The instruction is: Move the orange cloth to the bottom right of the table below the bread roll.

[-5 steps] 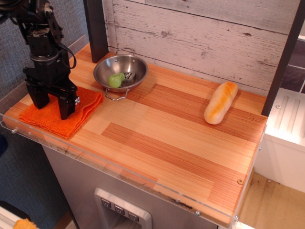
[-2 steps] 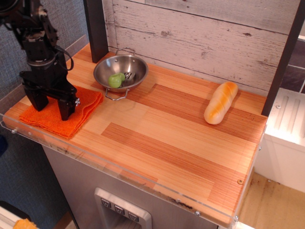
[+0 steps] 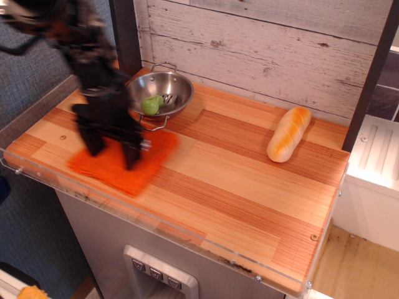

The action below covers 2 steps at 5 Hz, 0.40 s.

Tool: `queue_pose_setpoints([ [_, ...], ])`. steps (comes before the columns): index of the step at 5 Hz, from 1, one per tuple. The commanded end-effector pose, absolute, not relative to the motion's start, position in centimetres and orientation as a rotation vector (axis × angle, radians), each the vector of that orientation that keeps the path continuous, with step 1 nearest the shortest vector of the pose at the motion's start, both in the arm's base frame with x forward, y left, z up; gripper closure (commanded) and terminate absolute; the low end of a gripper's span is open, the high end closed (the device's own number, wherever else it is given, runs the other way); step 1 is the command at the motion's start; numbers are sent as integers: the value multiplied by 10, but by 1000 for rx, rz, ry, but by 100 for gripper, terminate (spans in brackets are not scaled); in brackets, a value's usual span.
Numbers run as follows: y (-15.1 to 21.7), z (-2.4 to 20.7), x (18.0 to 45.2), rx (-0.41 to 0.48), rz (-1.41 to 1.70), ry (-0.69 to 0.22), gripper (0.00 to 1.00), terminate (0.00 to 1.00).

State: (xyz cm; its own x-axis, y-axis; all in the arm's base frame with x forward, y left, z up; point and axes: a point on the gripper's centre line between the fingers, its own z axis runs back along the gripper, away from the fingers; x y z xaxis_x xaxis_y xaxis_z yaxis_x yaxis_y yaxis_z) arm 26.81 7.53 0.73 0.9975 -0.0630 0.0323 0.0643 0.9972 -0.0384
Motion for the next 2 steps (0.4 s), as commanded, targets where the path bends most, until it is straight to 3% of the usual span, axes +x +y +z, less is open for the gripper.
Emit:
queue_pose_setpoints([
  [1, -3, 8, 276, -7, -168, -56, 0, 0],
  [2, -24, 14, 275, 24, -141, -71, 0, 0],
])
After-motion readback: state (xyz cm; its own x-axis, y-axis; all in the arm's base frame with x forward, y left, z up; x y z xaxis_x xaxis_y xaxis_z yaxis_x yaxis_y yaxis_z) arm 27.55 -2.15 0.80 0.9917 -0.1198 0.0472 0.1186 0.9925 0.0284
